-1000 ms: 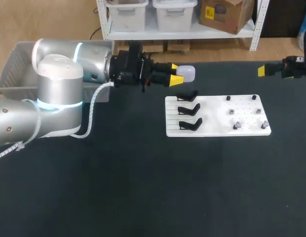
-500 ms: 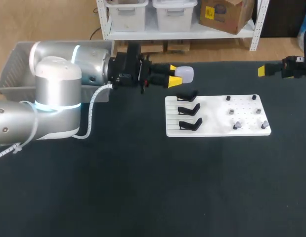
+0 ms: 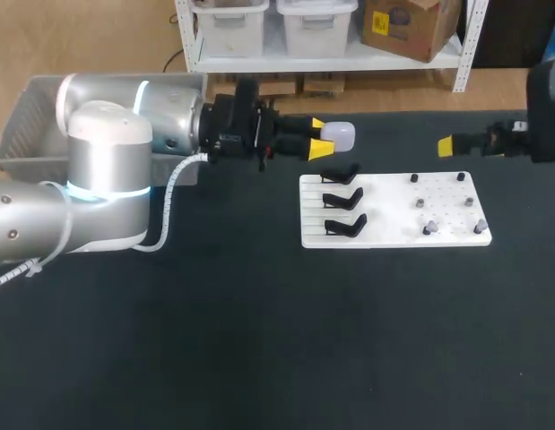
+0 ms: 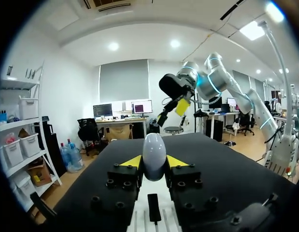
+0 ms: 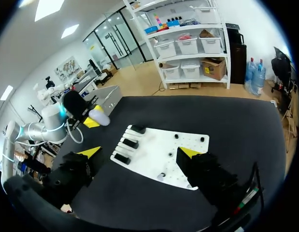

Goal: Pick up each earbud case from the left stands, insert the matching earbuds, close the lid, and place the case in the box.

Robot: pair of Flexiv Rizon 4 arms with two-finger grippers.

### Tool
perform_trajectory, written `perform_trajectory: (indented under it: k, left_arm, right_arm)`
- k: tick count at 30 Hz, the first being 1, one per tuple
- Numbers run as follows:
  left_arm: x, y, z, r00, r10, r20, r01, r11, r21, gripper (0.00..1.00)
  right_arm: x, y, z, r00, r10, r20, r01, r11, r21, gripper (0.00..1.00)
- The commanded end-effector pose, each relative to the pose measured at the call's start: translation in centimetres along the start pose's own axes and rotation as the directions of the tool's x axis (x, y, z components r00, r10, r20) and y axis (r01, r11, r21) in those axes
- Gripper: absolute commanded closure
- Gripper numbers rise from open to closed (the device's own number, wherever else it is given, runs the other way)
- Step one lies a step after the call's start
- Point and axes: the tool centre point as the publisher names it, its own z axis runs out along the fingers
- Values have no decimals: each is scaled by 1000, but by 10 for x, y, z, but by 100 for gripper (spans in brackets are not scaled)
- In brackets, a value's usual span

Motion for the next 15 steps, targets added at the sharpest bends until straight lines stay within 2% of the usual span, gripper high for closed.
perform_trajectory:
  k: [1,7,15]
  left_arm:
    - [2,2,5,1000,2,10,-2,1000,-6,100]
    - [4,0,12,1000,0,19,0,1000,5,100]
    - [5,-3,12,1000,-2,23,2,1000,4,100]
  right_arm:
    - [8,32,-11,1000,-13,-3,13,998,59,0]
    - [11,60,7,998,-52,-36,54,997,56,0]
    - [13,76,23,998,-35,-57,37,999,34,0]
